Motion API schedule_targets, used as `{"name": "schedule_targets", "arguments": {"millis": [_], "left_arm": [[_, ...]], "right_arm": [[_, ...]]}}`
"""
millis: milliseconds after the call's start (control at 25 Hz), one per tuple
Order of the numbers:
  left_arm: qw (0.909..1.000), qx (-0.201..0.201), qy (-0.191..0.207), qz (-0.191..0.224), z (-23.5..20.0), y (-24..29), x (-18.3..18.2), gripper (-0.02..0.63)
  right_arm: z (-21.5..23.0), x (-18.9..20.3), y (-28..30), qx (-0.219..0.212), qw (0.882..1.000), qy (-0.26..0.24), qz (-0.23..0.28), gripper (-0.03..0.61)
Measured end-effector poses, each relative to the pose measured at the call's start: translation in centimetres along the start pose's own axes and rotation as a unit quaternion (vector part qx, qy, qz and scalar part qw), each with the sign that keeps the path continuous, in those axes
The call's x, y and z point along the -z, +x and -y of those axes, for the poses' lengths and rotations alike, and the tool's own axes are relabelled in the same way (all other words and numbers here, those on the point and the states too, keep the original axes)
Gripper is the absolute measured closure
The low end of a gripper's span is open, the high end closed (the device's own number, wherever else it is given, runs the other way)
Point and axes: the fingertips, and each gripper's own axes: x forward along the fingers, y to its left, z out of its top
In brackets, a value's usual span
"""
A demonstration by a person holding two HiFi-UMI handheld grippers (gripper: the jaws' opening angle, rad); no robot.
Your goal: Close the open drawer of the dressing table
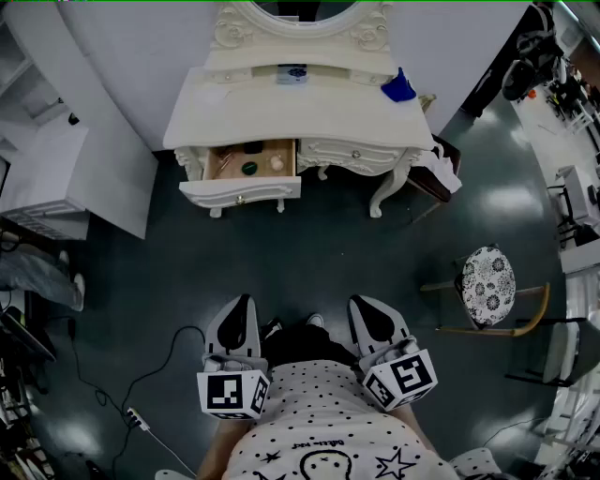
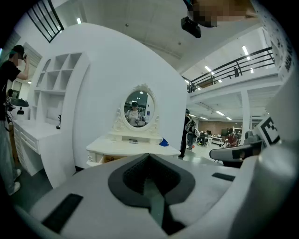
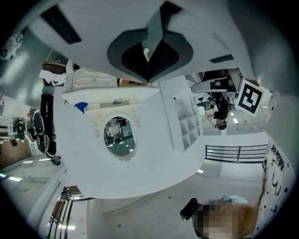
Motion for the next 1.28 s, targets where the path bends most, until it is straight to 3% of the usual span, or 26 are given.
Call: {"name": "schedule_targets", "arguments": {"millis": [760, 1280], "left_arm": [[0.9999, -0.009, -0.001, 0.011, 1.6, 0.1, -0.3, 0.601], [0.9999, -0.006, -0.011, -0.005, 1.0, 1.3, 0.7, 0.601]], "right_arm": [[1.4, 0.2, -0.9, -0.01, 1.0, -0.007, 0.002, 0.569], [2.1, 1.2, -0.1, -0.004, 1.0, 0.025, -0.004, 0.569]]}}
